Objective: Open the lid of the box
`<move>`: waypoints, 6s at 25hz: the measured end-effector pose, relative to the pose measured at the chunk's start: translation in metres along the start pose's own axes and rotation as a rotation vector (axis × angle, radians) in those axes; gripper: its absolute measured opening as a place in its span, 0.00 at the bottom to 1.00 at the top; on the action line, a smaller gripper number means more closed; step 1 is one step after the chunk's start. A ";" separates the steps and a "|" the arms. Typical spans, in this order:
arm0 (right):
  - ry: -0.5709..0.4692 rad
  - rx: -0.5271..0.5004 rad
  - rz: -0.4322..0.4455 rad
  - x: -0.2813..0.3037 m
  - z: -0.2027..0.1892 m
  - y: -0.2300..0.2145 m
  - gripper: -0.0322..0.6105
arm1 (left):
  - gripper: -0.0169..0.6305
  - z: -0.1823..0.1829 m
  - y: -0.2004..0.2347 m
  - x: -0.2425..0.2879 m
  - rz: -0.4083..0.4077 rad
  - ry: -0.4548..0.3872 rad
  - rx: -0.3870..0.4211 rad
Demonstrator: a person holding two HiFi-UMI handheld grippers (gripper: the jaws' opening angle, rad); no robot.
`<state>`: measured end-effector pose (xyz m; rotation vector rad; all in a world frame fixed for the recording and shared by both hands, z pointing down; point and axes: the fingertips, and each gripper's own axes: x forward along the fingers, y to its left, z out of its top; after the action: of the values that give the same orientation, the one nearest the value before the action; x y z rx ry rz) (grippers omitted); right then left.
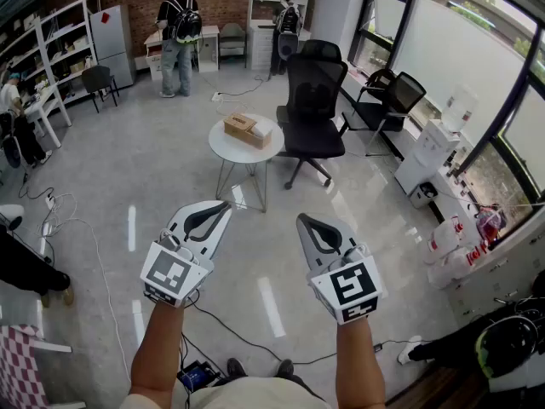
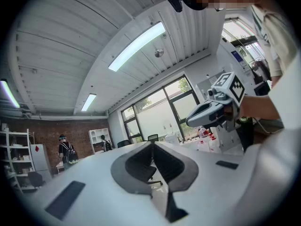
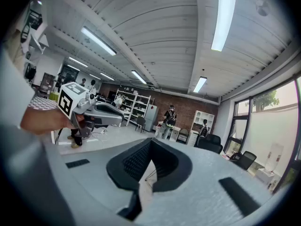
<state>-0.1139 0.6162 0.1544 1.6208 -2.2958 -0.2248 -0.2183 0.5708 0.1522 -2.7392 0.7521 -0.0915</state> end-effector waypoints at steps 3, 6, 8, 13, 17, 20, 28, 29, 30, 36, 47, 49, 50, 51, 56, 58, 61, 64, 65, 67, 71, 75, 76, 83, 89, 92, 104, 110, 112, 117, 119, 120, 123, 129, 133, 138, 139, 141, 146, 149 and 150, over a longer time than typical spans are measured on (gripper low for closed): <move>-0.001 0.001 -0.003 0.007 0.004 0.007 0.03 | 0.05 -0.002 0.007 -0.006 -0.001 -0.002 0.004; 0.000 0.005 -0.007 0.014 0.007 0.015 0.03 | 0.05 -0.005 0.016 -0.012 -0.008 -0.007 0.002; 0.001 0.005 -0.011 0.018 0.010 0.022 0.03 | 0.05 -0.006 0.021 -0.017 -0.013 -0.010 -0.001; -0.023 0.019 -0.024 0.025 0.016 0.030 0.04 | 0.05 -0.009 0.028 -0.025 -0.022 -0.020 0.002; -0.045 0.045 -0.020 0.035 0.019 0.032 0.04 | 0.05 -0.014 0.036 -0.028 -0.019 -0.024 0.000; -0.035 0.042 -0.010 0.047 0.016 0.029 0.04 | 0.05 -0.019 0.044 -0.026 -0.012 -0.020 -0.006; -0.032 0.041 0.023 0.082 -0.001 -0.010 0.04 | 0.05 -0.043 0.064 0.012 0.032 0.001 0.030; -0.034 0.042 0.032 0.087 -0.004 -0.018 0.04 | 0.05 -0.044 0.065 0.020 0.038 0.009 0.026; -0.034 0.041 0.040 0.092 -0.007 -0.025 0.04 | 0.05 -0.044 0.067 0.027 0.044 0.017 0.018; -0.052 0.037 0.088 0.123 -0.018 -0.069 0.04 | 0.05 -0.049 0.081 0.077 0.080 0.045 -0.020; -0.077 0.049 0.150 0.166 -0.041 -0.165 0.04 | 0.05 -0.053 0.093 0.177 0.137 0.083 -0.006; -0.080 0.050 0.154 0.173 -0.044 -0.179 0.04 | 0.05 -0.054 0.097 0.190 0.149 0.089 -0.009; -0.080 0.050 0.155 0.176 -0.047 -0.185 0.04 | 0.05 -0.056 0.099 0.197 0.152 0.091 -0.008; -0.079 0.051 0.155 0.180 -0.049 -0.191 0.04 | 0.05 -0.057 0.101 0.204 0.154 0.092 -0.006; -0.074 0.060 0.150 0.194 -0.061 -0.220 0.04 | 0.05 -0.063 0.106 0.237 0.153 0.099 -0.012; -0.070 0.067 0.146 0.201 -0.065 -0.229 0.04 | 0.05 -0.066 0.110 0.249 0.145 0.102 -0.010; -0.059 0.072 0.137 0.213 -0.073 -0.238 0.04 | 0.05 -0.074 0.118 0.265 0.132 0.100 -0.012; -0.047 0.074 0.115 0.228 -0.078 -0.249 0.04 | 0.05 -0.078 0.136 0.284 0.132 0.096 -0.008; -0.042 0.073 0.106 0.233 -0.079 -0.253 0.04 | 0.05 -0.080 0.143 0.291 0.125 0.089 -0.006; -0.031 0.069 0.086 0.247 -0.078 -0.262 0.04 | 0.05 -0.087 0.155 0.306 0.089 0.073 -0.016; -0.010 0.067 0.041 0.281 -0.079 -0.277 0.04 | 0.05 -0.100 0.187 0.334 0.034 0.045 -0.033; 0.010 0.072 0.005 0.319 -0.077 -0.288 0.04 | 0.05 -0.113 0.225 0.360 -0.005 0.022 -0.025; 0.013 0.072 -0.002 0.329 -0.076 -0.290 0.04 | 0.05 -0.118 0.236 0.366 -0.009 0.010 -0.013; 0.038 0.081 -0.047 0.389 -0.078 -0.305 0.04 | 0.05 -0.149 0.291 0.398 -0.056 -0.007 -0.013; 0.061 0.091 -0.073 0.436 -0.083 -0.320 0.04 | 0.05 -0.169 0.331 0.424 -0.088 0.002 -0.029; 0.067 0.095 -0.081 0.460 -0.084 -0.328 0.04 | 0.05 -0.182 0.351 0.435 -0.096 0.000 -0.030; 0.068 0.086 -0.035 0.541 -0.090 -0.347 0.04 | 0.05 -0.221 0.416 0.458 -0.049 0.032 -0.053; 0.016 0.085 0.037 0.593 -0.098 -0.382 0.04 | 0.05 -0.248 0.448 0.484 0.026 0.080 -0.027; -0.001 0.076 0.071 0.614 -0.104 -0.393 0.04 | 0.05 -0.253 0.459 0.494 0.056 0.103 -0.043; -0.029 0.062 0.159 0.669 -0.113 -0.420 0.04 | 0.05 -0.288 0.497 0.523 0.158 0.142 -0.058; -0.023 0.059 0.187 0.688 -0.119 -0.430 0.04 | 0.05 -0.300 0.508 0.535 0.181 0.160 -0.078; -0.022 0.056 0.199 0.697 -0.121 -0.434 0.04 | 0.05 -0.304 0.513 0.541 0.191 0.168 -0.091; -0.023 0.045 0.222 0.721 -0.127 -0.444 0.04 | 0.05 -0.320 0.527 0.554 0.214 0.186 -0.123; 0.001 0.055 0.235 0.765 -0.147 -0.462 0.04 | 0.05 -0.363 0.546 0.573 0.228 0.231 -0.191; 0.022 0.063 0.246 0.787 -0.167 -0.463 0.04 | 0.05 -0.396 0.557 0.578 0.252 0.253 -0.235; 0.034 0.063 0.254 0.812 -0.192 -0.465 0.04 | 0.05 -0.439 0.565 0.588 0.272 0.280 -0.297; 0.039 0.064 0.257 0.815 -0.199 -0.465 0.04 | 0.05 -0.449 0.565 0.590 0.275 0.284 -0.310; 0.050 0.069 0.262 0.823 -0.211 -0.463 0.04 | 0.05 -0.468 0.565 0.593 0.281 0.297 -0.335; 0.075 0.080 0.278 0.839 -0.240 -0.462 0.04 | 0.05 -0.513 0.562 0.601 0.295 0.332 -0.412; 0.089 0.084 0.285 0.846 -0.256 -0.462 0.04 | 0.05 -0.540 0.558 0.605 0.303 0.349 -0.462; 0.094 0.086 0.287 0.849 -0.262 -0.462 0.04 | 0.05 -0.549 0.557 0.606 0.307 0.353 -0.477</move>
<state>0.1283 -0.3242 0.3999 1.2865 -2.4573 0.0180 -0.0448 -0.3403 0.4970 -3.0390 1.4474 -0.3808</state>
